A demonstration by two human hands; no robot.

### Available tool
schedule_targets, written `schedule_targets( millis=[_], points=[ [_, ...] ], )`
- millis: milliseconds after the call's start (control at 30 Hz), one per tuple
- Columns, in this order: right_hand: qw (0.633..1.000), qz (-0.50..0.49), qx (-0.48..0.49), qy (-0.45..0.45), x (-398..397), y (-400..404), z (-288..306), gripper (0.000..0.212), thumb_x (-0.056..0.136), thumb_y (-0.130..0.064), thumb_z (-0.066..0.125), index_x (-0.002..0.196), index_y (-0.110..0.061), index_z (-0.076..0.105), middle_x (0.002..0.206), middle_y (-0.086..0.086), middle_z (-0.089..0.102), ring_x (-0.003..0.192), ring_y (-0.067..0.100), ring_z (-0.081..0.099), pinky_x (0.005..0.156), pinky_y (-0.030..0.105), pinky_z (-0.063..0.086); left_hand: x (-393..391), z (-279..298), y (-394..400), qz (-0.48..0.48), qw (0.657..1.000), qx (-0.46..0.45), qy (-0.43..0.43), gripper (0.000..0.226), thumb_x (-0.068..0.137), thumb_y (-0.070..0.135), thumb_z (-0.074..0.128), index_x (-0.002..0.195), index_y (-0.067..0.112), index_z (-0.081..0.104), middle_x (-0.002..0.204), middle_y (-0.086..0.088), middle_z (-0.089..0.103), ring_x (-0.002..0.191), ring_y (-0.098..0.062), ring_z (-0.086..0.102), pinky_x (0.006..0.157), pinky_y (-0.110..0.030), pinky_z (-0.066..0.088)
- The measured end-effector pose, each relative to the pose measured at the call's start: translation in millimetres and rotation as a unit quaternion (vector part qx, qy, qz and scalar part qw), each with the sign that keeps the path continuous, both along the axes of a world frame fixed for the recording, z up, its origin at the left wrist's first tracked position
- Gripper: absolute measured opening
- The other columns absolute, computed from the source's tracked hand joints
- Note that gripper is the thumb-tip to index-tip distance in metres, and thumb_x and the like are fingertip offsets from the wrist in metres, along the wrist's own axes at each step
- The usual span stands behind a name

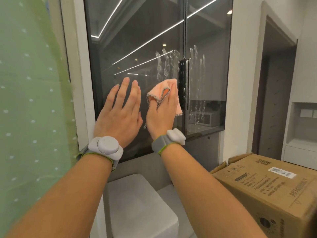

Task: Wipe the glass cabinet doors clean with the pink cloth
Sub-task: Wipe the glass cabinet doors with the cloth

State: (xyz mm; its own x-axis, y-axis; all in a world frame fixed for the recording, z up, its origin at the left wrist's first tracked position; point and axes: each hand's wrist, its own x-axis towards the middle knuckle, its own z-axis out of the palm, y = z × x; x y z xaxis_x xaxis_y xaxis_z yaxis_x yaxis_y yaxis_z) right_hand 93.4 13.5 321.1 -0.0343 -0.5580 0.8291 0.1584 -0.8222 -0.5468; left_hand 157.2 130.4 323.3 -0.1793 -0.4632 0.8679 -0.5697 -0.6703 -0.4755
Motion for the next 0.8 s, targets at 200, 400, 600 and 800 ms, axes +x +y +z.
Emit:
schedule_targets(
  millis=[200,400,600,800],
  points=[
    [1.000,0.003,0.021,-0.002,2.6,7.2,-41.2,0.075,0.097,-0.037,0.041,0.162,-0.019,0.006,0.172,0.008,0.012,0.161,0.022,0.007,0.130,0.049,0.012,2.1,0.3,0.3,0.001,1.000,0.002,0.000,0.067,0.106,0.030,0.035,0.162,-0.004,0.022,0.170,-0.022,0.023,0.160,-0.042,0.015,0.129,-0.053,0.013],
    [0.998,0.005,-0.005,0.055,-3.5,10.0,36.8,0.076,0.102,-0.037,0.041,0.163,-0.010,0.005,0.173,0.009,0.003,0.161,0.023,-0.002,0.131,0.043,-0.001,-8.6,6.4,9.7,-0.027,0.999,0.011,0.018,0.060,0.101,0.015,0.048,0.157,-0.005,0.038,0.166,-0.021,0.035,0.158,-0.040,0.025,0.128,-0.051,0.022],
    [0.998,-0.010,-0.001,0.060,-0.5,12.0,-37.4,0.078,0.097,-0.042,0.038,0.163,-0.020,0.002,0.173,0.004,0.005,0.161,0.020,0.002,0.130,0.047,0.011,-9.3,29.5,20.4,-0.031,1.000,-0.007,-0.001,0.057,0.092,0.017,0.057,0.145,-0.001,0.052,0.156,-0.019,0.049,0.147,-0.039,0.044,0.119,-0.051,0.024],
    [0.969,-0.057,-0.220,0.094,13.0,7.0,17.2,0.072,0.101,-0.038,0.030,0.162,-0.014,0.000,0.173,0.007,0.008,0.160,0.017,-0.004,0.131,0.044,0.006,9.6,54.0,21.4,-0.057,0.996,-0.070,0.001,0.060,0.109,0.031,0.029,0.162,0.003,0.031,0.169,-0.018,0.029,0.159,-0.037,0.025,0.130,-0.053,0.017]
  ],
)
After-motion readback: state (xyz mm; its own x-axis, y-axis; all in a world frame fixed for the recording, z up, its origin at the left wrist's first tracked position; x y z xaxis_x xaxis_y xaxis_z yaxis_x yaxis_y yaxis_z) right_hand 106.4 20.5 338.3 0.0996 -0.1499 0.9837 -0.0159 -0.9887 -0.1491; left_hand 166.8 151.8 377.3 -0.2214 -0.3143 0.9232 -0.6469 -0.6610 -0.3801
